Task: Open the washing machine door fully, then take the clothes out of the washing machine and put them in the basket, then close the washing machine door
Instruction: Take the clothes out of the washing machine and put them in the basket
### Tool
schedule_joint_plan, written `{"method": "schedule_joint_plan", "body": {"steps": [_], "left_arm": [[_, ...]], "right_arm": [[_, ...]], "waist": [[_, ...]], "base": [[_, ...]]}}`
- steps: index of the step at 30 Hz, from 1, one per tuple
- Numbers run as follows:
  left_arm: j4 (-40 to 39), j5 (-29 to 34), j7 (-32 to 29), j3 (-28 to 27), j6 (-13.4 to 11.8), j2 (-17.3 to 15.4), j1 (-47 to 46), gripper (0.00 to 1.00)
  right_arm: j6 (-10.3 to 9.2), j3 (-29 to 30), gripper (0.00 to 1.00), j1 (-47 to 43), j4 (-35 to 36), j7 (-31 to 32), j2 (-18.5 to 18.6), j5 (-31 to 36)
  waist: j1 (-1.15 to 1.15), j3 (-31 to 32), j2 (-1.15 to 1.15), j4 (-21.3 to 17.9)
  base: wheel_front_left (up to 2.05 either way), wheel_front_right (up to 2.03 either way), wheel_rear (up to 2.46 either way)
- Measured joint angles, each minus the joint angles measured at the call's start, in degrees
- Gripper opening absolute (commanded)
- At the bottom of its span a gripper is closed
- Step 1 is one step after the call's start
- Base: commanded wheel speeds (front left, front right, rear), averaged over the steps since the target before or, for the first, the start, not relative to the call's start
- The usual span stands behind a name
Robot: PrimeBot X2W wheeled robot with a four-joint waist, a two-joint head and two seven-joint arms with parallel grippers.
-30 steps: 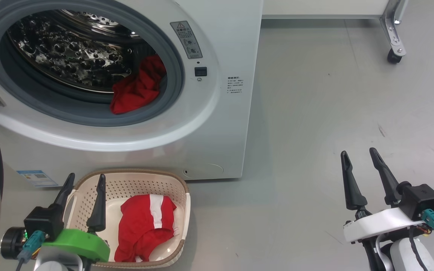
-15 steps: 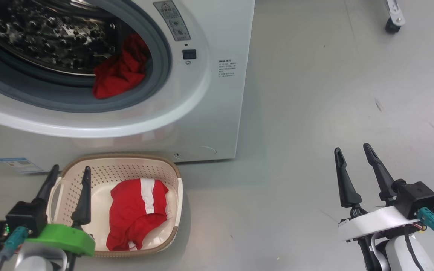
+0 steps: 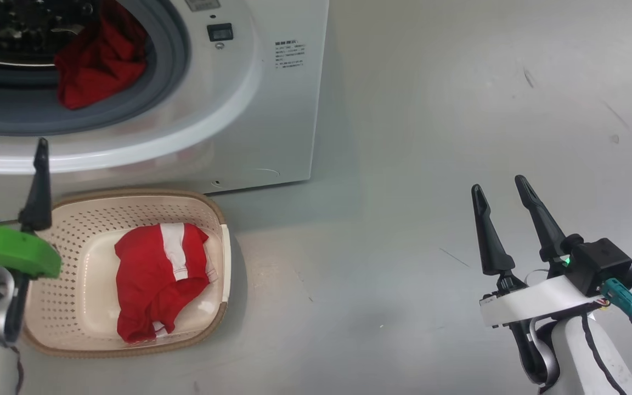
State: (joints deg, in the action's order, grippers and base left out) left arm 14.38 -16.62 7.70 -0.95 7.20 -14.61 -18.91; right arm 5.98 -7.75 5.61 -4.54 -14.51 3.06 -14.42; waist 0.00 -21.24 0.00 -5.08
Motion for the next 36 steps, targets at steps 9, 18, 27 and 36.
{"method": "schedule_joint_plan", "body": {"steps": [9, 18, 27, 36], "left_arm": [[3.05, -1.78, -8.47, -2.50, 0.01, -4.14, -8.95, 1.00], [7.94, -3.03, -15.39, -4.77, 0.00, -8.51, -16.24, 1.00], [14.16, -3.99, -20.72, -6.42, -1.02, -9.87, -22.78, 1.00], [18.00, -3.92, -22.56, -5.90, -1.21, -11.34, -27.05, 1.00]], "right_arm": [[0.00, -1.77, 1.00, 3.07, 0.32, 0.00, -0.29, -0.20], [-0.01, -3.05, 1.00, 4.78, 0.30, 0.00, -0.46, -0.80], [-0.59, -4.27, 1.00, 5.98, 0.51, 0.00, -0.52, -3.22], [-1.49, -5.82, 1.00, 6.97, 0.89, 0.00, -0.57, -3.77]], "waist": [[0.00, -5.53, 0.00, -4.67], [0.01, -9.62, 0.00, -9.72], [0.01, -12.89, 0.00, -13.72], [0.01, -15.00, 0.00, -15.43]], "base": [[0.00, 0.00, 0.00], [0.00, 0.00, 0.00], [0.00, 0.00, 0.00], [0.00, 0.00, 0.00]]}}
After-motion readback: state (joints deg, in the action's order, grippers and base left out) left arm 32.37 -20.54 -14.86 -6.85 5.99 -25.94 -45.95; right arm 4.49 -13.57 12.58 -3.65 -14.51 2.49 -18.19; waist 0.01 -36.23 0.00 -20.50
